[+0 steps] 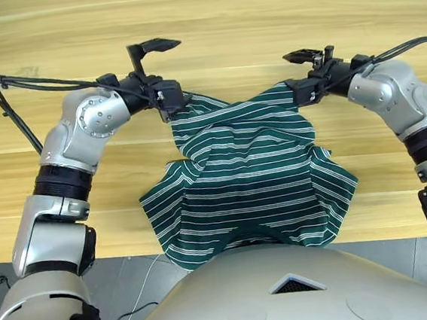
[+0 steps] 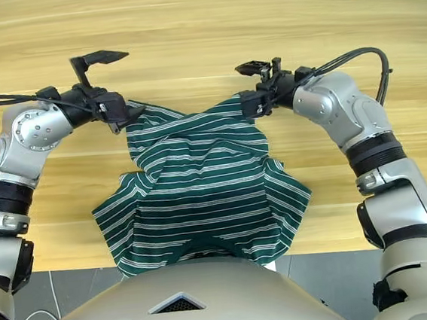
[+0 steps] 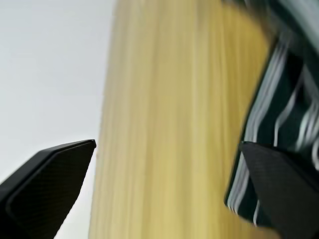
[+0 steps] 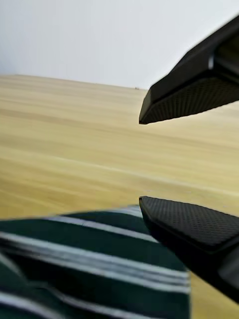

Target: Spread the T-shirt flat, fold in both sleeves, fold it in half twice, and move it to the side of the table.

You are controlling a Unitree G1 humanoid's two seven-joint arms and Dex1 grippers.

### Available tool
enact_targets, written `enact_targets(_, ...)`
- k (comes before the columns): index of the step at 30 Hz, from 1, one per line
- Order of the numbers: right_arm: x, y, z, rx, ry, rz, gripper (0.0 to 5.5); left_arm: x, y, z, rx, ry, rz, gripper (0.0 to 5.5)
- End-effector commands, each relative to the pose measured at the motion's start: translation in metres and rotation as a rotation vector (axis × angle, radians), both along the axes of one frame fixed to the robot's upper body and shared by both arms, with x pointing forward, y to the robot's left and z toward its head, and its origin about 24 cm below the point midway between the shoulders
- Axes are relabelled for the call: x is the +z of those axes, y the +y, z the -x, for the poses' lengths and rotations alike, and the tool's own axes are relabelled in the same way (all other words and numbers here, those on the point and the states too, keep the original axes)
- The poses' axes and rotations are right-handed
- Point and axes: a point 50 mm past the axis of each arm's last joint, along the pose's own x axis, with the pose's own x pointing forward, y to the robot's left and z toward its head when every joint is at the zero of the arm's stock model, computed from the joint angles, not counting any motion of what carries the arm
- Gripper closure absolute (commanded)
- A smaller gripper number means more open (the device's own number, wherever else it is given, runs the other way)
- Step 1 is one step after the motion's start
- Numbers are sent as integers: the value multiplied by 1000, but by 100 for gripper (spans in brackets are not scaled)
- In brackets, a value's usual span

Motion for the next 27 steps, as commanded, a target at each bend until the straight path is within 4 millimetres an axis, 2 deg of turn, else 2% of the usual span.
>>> enact_targets(1,-4,5,-1,24,-7,13,281,-15,-5,-12,-27,-6,-100,11)
enact_targets(8,-30,14,2,18,67,-2,281,-41,-9,-7,-60,14,-137,11)
enact_targets(11,-46,10,-4,-37,100,45,281,-46,-9,-6,-68,14,-151,11)
enact_targets(13,-51,4,-10,-77,101,77,281,-48,-2,-6,-47,13,-172,11)
enact_targets(17,-57,-12,-18,-158,105,124,281,-55,23,-6,53,7,-238,11)
enact_targets(20,-55,-22,-21,-201,82,143,281,-54,36,-17,187,-59,-309,11)
enact_targets(23,-51,-22,-25,-202,60,133,281,-50,38,-27,298,-117,-304,11)
enact_targets(27,-53,-18,-22,-171,63,114,281,-57,29,-29,346,-127,-266,11)
